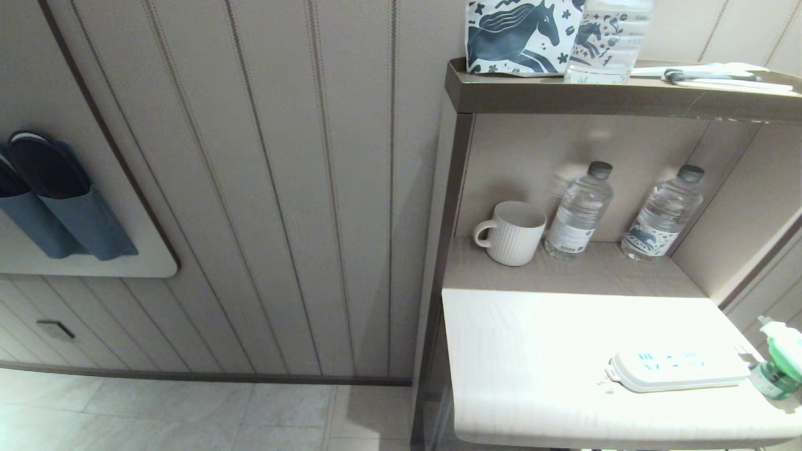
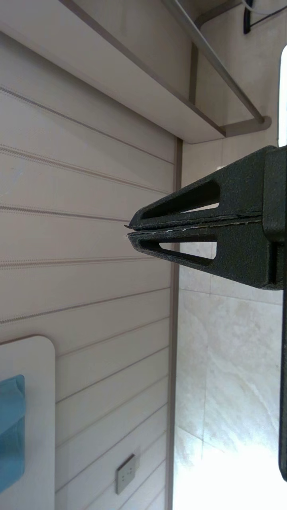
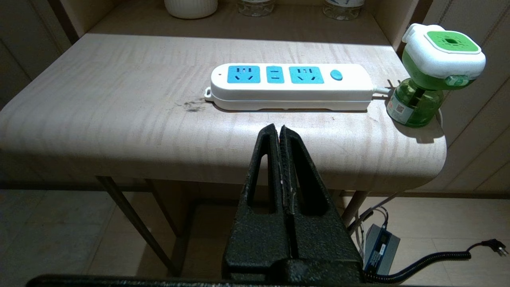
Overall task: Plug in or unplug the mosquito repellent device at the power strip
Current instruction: Pick up the mosquito repellent liquid
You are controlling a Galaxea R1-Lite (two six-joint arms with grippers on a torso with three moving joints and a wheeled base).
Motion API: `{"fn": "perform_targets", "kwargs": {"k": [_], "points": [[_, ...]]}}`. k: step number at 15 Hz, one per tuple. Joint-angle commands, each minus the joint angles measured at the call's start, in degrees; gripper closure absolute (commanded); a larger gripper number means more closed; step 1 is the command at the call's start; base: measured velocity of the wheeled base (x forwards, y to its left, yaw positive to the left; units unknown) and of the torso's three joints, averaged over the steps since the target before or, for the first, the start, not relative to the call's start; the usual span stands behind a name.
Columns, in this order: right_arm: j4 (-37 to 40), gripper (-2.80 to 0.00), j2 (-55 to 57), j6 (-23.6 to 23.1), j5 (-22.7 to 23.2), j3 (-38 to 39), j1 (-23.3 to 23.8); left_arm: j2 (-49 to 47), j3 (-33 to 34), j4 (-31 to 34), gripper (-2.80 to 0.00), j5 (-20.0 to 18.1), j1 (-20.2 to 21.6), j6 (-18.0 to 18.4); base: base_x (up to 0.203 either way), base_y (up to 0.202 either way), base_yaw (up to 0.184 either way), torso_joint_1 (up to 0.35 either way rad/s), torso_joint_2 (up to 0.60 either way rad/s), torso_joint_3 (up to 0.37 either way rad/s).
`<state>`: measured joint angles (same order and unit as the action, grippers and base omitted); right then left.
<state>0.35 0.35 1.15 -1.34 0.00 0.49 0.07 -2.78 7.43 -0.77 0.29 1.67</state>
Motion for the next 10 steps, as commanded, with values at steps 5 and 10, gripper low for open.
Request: {"fn": "perform_targets", "kwargs": {"k": [5,10], "points": [[-0.1,0.00,-0.1,-0.1,0.0,0.0,0.0,-0.1,0.0,0.0,0.00,0.0,0.0,0.0,0.000,0.000,0.000,0.000,0.00,0.000],[-0.1,0.00,-0.1,-0.1,0.0,0.0,0.0,-0.1,0.0,0.0,0.00,0.0,0.1,0.0,0.000,0.000,0.000,0.000,0.00,0.000]]}}
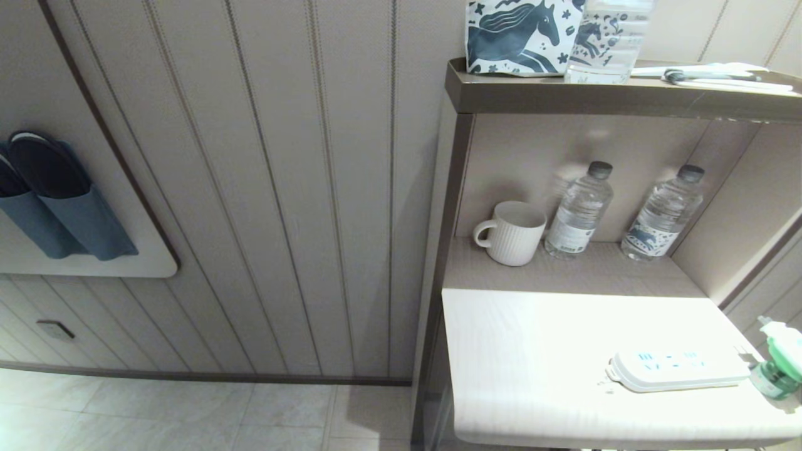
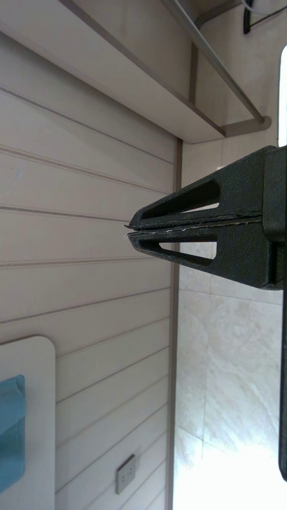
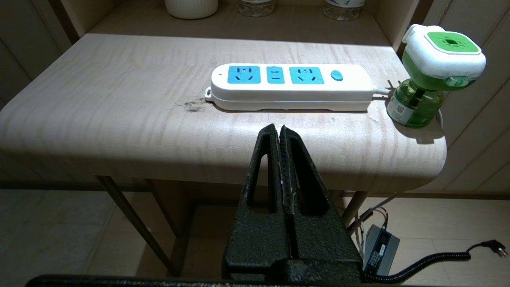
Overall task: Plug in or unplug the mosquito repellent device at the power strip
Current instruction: Pick up the mosquito repellent liquid
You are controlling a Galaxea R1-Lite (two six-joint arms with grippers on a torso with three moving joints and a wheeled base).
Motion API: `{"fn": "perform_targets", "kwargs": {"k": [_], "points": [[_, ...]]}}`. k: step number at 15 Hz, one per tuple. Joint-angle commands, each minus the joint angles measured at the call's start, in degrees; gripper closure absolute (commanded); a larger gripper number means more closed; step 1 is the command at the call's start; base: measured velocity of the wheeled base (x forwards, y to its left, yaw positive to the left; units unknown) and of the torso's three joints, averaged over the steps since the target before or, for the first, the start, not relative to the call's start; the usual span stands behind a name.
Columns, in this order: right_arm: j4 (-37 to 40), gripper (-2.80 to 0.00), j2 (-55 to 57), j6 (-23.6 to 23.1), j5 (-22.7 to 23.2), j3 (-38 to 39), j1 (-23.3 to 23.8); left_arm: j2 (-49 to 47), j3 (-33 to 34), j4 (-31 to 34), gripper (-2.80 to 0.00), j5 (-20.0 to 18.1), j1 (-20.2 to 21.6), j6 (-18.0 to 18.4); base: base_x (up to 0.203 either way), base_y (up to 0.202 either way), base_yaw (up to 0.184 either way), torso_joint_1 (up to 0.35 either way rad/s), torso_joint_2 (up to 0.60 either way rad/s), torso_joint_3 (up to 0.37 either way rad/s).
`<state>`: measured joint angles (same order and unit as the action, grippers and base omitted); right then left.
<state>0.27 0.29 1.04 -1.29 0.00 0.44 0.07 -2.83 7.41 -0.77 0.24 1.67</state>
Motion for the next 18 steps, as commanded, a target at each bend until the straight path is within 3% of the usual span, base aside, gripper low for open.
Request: {"fn": "perform_targets", "kwargs": {"k": [1,14,18], "points": [[0.0,0.00,0.0,0.0,0.0,0.0,0.0,-0.1,0.0,0.1,0.00,0.0,0.1,0.0,0.000,0.000,0.000,0.000,0.00,0.000],[-0.4,0.00,0.1,-0.8,-0.1,0.0,0.0,-0.1,0.1,0.1,0.00,0.0,0.1,0.0,0.000,0.000,0.000,0.000,0.00,0.000],[1.2,0.00,1.6,-0.9,-0.2,-9.8,-0.1,-0.1,0.0,0.1,0.00,0.0,0.1,0.0,0.000,0.000,0.000,0.000,0.00,0.000]]}}
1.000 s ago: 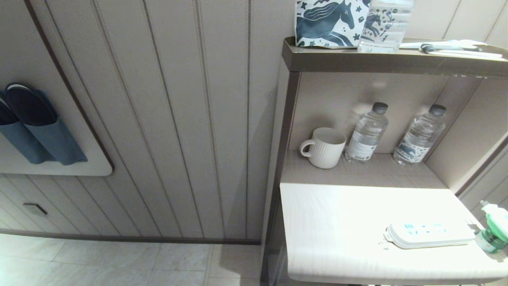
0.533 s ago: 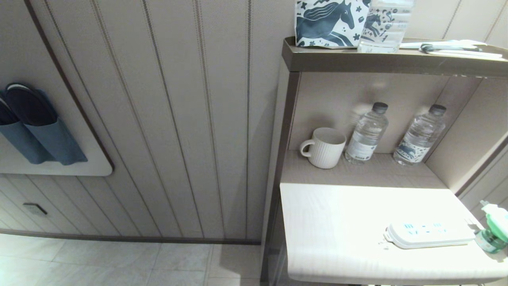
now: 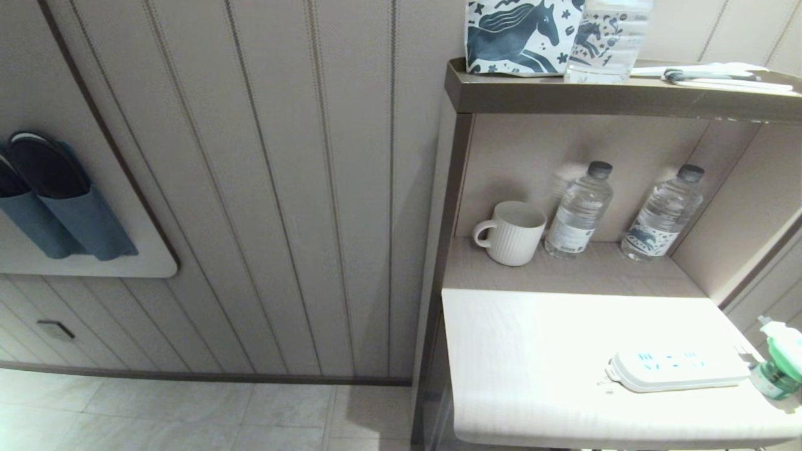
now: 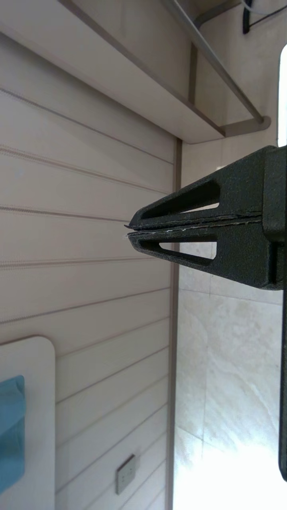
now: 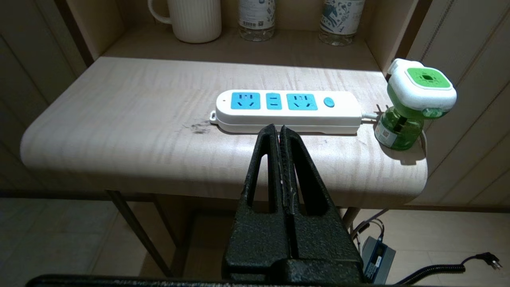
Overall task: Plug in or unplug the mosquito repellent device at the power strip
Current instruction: Pick up the mosquito repellent liquid
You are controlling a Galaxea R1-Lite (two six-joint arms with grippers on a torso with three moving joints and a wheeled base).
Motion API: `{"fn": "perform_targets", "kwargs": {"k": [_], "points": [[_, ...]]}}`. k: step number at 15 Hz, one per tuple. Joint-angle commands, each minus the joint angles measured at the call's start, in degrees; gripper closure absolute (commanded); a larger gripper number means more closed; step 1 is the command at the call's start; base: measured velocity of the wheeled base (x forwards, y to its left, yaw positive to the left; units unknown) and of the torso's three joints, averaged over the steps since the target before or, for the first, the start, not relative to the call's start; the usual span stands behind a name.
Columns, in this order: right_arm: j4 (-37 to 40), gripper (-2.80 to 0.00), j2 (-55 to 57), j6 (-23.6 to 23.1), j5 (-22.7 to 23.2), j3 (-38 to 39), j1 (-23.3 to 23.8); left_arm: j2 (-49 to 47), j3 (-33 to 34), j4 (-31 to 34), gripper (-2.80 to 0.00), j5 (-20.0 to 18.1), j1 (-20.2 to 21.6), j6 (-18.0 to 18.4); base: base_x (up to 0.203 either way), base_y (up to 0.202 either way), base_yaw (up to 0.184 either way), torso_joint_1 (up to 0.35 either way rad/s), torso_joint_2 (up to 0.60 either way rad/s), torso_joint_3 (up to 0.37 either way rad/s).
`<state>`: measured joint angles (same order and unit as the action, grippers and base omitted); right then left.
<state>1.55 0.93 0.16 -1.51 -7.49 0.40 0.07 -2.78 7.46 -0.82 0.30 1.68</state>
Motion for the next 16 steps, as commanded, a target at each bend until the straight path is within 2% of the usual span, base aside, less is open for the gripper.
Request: {"fn": "perform_targets", "kwargs": {"k": [1,4,7,12,15,16], "points": [[0.5,0.00,3.8,-0.1,0.1,-6.1,0.0,-0.1,0.1,0.0,0.00,0.0,0.1,0.0,0.000,0.000,0.000,0.000,0.00,0.000],[0.7,0.00,13.3,-0.5,-0.3,-15.5,-0.3,-0.1,0.0,0.0,0.00,0.0,0.0,0.0,0.000,0.000,0.000,0.000,0.00,0.000],[-0.6,0.00,22.8,-1.1,-4.2,-25.2,-0.7,-0.1,0.0,0.0,0.00,0.0,0.0,0.0,0.000,0.000,0.000,0.000,0.00,0.000],[-3.2,0.00,35.9,-8.3,-18.1,-36.8,-0.4,-0.1,0.0,0.0,0.00,0.0,0.0,0.0,0.000,0.000,0.000,0.000,0.00,0.000],[-2.2,0.00,40.3,-12.2,-29.0,-37.7,0.7,-0.1,0.0,0.0,0.00,0.0,0.0,0.0,0.000,0.000,0.000,0.000,0.00,0.000],[-2.2,0.00,40.8,-12.5,-29.5,-37.8,1.3,-0.1,0.0,0.0,0.00,0.0,0.1,0.0,0.000,0.000,0.000,0.000,0.00,0.000]]}}
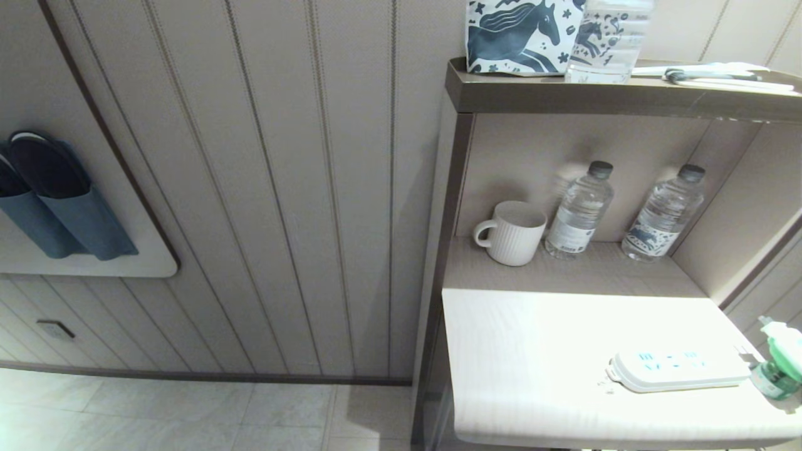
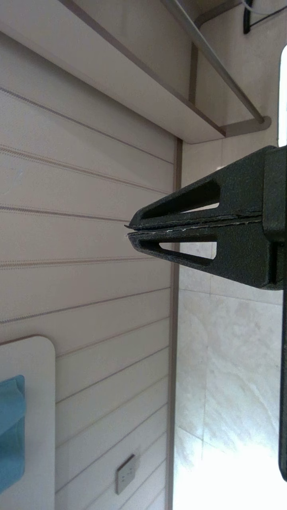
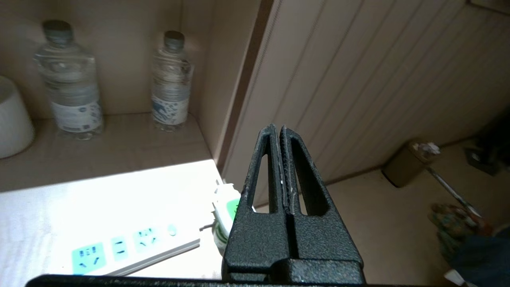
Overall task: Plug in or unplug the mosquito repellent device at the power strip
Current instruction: Pick up the mosquito repellent liquid
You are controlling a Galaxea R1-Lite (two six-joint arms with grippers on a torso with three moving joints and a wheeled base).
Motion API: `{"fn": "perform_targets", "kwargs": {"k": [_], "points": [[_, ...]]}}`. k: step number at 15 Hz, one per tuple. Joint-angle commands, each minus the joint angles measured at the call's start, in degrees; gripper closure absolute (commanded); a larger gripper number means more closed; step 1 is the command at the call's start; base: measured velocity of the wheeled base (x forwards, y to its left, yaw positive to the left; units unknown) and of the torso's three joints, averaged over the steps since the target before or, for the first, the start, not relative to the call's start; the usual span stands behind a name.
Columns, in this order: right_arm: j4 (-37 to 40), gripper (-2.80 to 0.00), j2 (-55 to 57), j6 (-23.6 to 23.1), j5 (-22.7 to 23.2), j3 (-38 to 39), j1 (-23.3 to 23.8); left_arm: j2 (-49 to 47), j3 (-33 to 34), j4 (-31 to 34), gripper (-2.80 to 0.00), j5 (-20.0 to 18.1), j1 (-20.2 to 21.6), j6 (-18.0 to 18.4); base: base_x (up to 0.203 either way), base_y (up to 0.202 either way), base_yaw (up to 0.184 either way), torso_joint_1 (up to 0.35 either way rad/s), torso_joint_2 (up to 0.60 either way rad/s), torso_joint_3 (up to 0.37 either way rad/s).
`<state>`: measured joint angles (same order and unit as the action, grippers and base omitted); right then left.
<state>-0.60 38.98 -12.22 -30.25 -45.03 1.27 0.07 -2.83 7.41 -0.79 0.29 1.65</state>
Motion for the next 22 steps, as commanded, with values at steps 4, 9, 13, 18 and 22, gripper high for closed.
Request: {"fn": "perform_targets", "kwargs": {"k": [4,9,13,18,22], "points": [[-0.4,0.00,6.3,-1.3,-0.2,-2.0,9.0,-0.1,0.0,0.1,0.00,0.0,0.0,0.0,0.000,0.000,0.000,0.000,0.00,0.000],[-0.2,0.00,9.4,0.2,-0.2,-1.9,12.4,-0.1,0.0,0.1,0.00,0.0,0.0,0.0,0.000,0.000,0.000,0.000,0.00,0.000],[-0.5,0.00,14.3,1.4,11.6,-1.8,29.2,-0.1,0.0,0.1,0.00,0.0,0.0,0.0,0.000,0.000,0.000,0.000,0.00,0.000],[-5.8,0.00,15.7,2.4,37.5,4.0,46.1,-0.1,0.0,0.1,0.00,0.0,0.1,0.0,0.000,0.000,0.000,0.000,0.00,0.000],[-32.7,0.00,19.2,3.7,49.3,17.4,47.6,-0.1,0.0,0.1,0.00,0.0,0.0,0.0,0.000,0.000,0.000,0.000,0.00,0.000]]}}
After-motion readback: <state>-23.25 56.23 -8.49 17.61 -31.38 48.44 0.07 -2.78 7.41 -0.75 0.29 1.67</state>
